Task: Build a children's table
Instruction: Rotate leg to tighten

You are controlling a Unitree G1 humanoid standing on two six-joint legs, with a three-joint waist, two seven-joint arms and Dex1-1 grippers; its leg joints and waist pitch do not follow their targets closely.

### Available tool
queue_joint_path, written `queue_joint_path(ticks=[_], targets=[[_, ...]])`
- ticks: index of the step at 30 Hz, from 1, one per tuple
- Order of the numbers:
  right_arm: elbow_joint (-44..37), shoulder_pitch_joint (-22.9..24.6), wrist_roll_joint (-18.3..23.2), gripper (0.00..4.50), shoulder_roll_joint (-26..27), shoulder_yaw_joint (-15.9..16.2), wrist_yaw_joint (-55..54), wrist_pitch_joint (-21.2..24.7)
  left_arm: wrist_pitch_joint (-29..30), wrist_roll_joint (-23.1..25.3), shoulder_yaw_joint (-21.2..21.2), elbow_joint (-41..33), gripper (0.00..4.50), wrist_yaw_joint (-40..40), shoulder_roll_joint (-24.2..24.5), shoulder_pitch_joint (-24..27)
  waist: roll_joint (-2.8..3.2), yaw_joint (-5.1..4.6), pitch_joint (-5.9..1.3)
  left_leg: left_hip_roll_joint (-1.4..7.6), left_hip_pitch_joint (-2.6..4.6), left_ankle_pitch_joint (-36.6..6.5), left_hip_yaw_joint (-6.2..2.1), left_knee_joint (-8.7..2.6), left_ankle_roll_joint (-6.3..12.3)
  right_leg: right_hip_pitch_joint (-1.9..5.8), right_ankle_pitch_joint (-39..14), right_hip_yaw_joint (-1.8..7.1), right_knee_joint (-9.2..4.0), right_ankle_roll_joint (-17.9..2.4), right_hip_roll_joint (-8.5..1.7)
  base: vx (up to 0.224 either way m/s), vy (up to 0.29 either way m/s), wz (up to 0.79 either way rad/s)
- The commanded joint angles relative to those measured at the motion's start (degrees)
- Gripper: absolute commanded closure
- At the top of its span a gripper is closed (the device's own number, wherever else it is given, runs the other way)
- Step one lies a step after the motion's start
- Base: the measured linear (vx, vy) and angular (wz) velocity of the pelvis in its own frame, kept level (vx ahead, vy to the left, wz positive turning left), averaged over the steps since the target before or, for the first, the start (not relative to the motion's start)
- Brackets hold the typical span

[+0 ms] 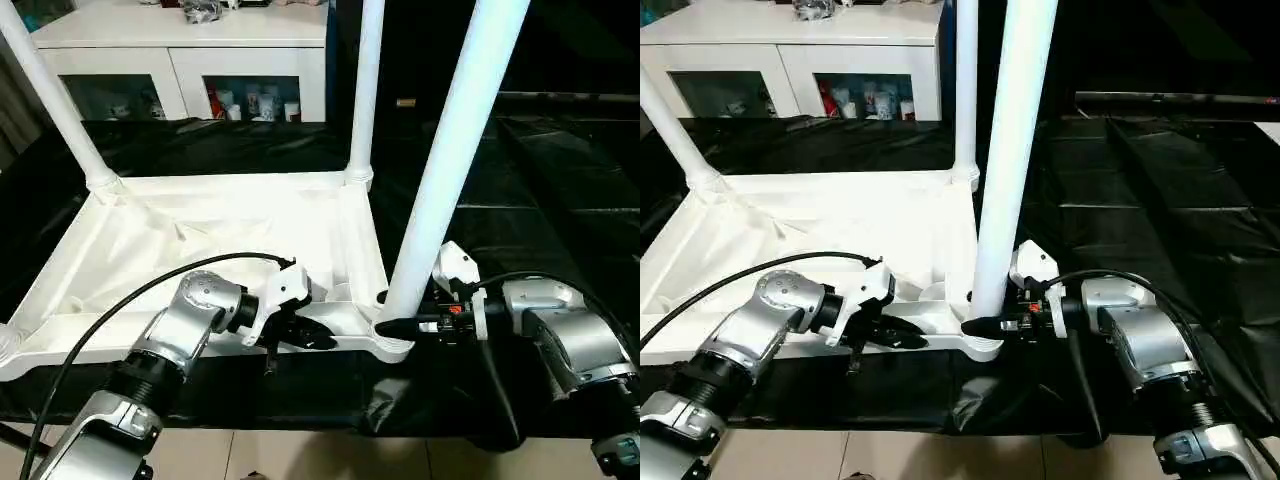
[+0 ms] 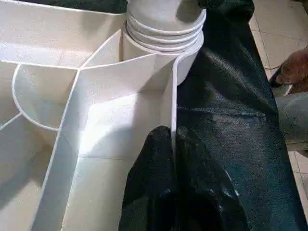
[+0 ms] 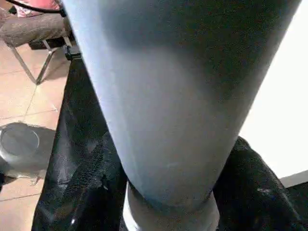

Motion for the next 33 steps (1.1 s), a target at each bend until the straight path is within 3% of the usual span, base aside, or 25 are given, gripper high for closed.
queue_joint_path(ticks=[1, 3, 5, 6, 9, 13, 15, 17, 19, 21, 22, 24, 25, 28, 33], targets=[[3.4, 1.0, -1.3, 2.5, 3.5, -0.9, -8.3, 2.4, -1.7, 1.3, 1.6, 4.0, 4.5, 8.9, -2.8, -1.9, -1.2, -0.28, -3.06, 2.33, 1.03, -12.8, -1.04, -3.82, 2.9, 2.21, -12.6, 2.32, -4.45, -12.8, -3.11, 0.0, 0.0, 0.0], [5.9, 1.3, -3.2, 2.52, 6.9, -2.2, -16.9, 2.3, -3.1, 3.0, 2.5, 7.9, 4.5, 15.5, -4.7, -4.0, -1.28, -0.49, -2.89, 2.17, 1.41, -15.4, -1.18, -4.04, 1.17, 2.09, -18.1, 2.26, -5.16, -11.3, -3.31, 0.0, 0.0, 0.0], [6.7, 2.0, -4.5, 2.53, 10.8, -3.7, -25.4, 2.3, -2.3, 3.9, 3.4, 10.6, 4.5, 21.6, -7.0, -6.0, -1.26, -0.71, -2.92, 2.13, 1.55, -16.8, -1.31, -4.2, 0.13, 1.92, -20.3, 2.31, -5.35, -10.3, -3.38, 0.0, 0.0, 0.0], [6.7, 2.3, -5.0, 2.54, 12.6, -4.2, -29.1, 2.6, -2.0, 4.2, 3.8, 11.6, 4.5, 24.3, -8.0, -6.9, -1.22, -1.01, -2.92, 2.13, 1.71, -18.3, -1.64, -4.53, -1.28, 2.07, -21.6, 2.17, -5.52, -9.3, -3.37, 0.0, 0.0, 0.0], [6.7, 2.7, -6.0, 2.55, 16.4, -5.6, -37.1, 3.7, -0.9, 4.8, 4.5, 13.6, 4.5, 29.7, -10.2, -8.7, -1.22, -1.76, -2.82, 2.0, 1.73, -20.0, -1.62, -4.69, -1.64, 1.89, -21.4, 2.32, -5.7, -8.8, -3.22, 0.0, 0.0, 0.0], [6.3, 2.9, -7.1, 2.56, 23.4, -7.6, -48.6, 4.4, -1.0, 5.2, 5.6, 17.6, 4.5, 36.9, -13.9, -11.7, -0.98, -1.88, -2.71, 1.84, 1.77, -20.6, -1.55, -4.74, -1.44, 1.67, -22.3, 2.46, -6.16, -8.0, -3.2, 0.0, 0.0, 0.0], [5.4, 3.0, -7.2, 2.56, 24.5, -6.7, -48.2, 4.0, -1.9, 5.3, 5.7, 18.5, 4.5, 36.9, -14.5, -12.3, -0.87, -1.78, -2.54, 1.8, 2.13, -22.7, -1.79, -4.96, -1.74, 1.66, -25.3, 2.31, -6.57, -7.2, -3.33, 0.0, 0.0, 0.0], [3.6, 3.3, -6.2, 2.56, 23.5, -5.3, -43.0, 0.8, -2.3, 5.2, 5.0, 18.3, 4.5, 33.7, -14.0, -12.2, -0.55, -1.8, -2.41, 1.9, 2.47, -24.3, -1.88, -5.16, -1.69, 1.66, -26.5, 2.28, -6.86, -6.8, -3.43, 0.0, 0.0, 0.0], [2.9, 3.2, -5.3, 2.01, 22.3, -5.1, -40.2, -0.2, -2.3, 5.1, 4.5, 17.8, 4.5, 31.5, -13.4, -11.9, -0.71, -1.65, -2.92, 2.04, 2.34, -22.1, -1.87, -5.25, -1.26, 2.2, -22.3, 2.37, -6.61, -7.3, -3.46, 0.0, 0.0, 0.0], [2.5, 2.9, -4.5, 1.85, 21.3, -5.4, -38.5, 0.0, -2.2, 5.0, 4.2, 17.4, 4.5, 29.7, -12.8, -11.6, -0.69, -1.61, -3.02, 2.1, 1.77, -18.7, -1.69, -5.2, 0.05, 2.64, -15.0, 2.39, -5.82, -9.3, -3.24, 0.0, 0.0, 0.0], [2.3, 2.6, -3.9, 1.77, 20.2, -5.6, -36.9, 0.4, -2.4, 4.9, 3.8, 16.9, 4.5, 28.1, -12.3, -11.2, -0.7, -1.54, -3.11, 2.09, 1.87, -18.2, -1.59, -5.07, 0.35, 2.65, -14.0, 2.4, -5.74, -9.8, -3.25, 0.0, 0.0, 0.0], [1.8, 1.8, -2.6, 1.58, 16.7, -5.7, -31.0, 1.5, -2.6, 4.7, 2.8, 15.8, 4.5, 24.0, -10.8, -10.2, -0.82, -1.42, -3.21, 1.96, 1.69, -16.0, -1.37, -4.72, 1.53, 3.01, -11.7, 2.34, -5.51, -11.3, -3.34, 0.0, 0.0, 0.0], [1.5, 1.4, -2.2, 1.41, 15.2, -5.6, -28.5, 2.0, -2.9, 4.6, 2.4, 15.5, 4.5, 22.2, -10.2, -9.9, -0.43, -1.29, -3.24, 2.01, 1.68, -15.6, -1.43, -4.66, 1.77, 3.13, -11.1, 2.3, -5.35, -11.6, -3.4, 0.0, 0.0, 0.0], [-0.8, 1.9, -1.9, 1.13, 8.6, -3.3, -18.4, 2.1, -3.3, 3.9, 1.4, 13.6, 4.5, 16.6, -8.0, -8.4, -0.63, -1.07, -3.29, 2.13, 1.41, -13.4, -1.23, -4.4, 2.85, 3.48, -9.0, 2.12, -5.06, -12.5, -3.29, 0.0, 0.0, 0.0], [-2.9, 3.1, -0.7, 1.01, 2.5, -1.6, -7.6, 0.2, -2.7, 1.1, -0.6, 6.7, 4.5, 5.2, -4.0, -4.8, -0.71, -0.81, -3.42, 2.43, 1.32, -11.1, -1.14, -4.07, 4.61, 3.49, -5.4, 1.99, -4.42, -14.6, -3.33, 0.0, 0.0, 0.0]])
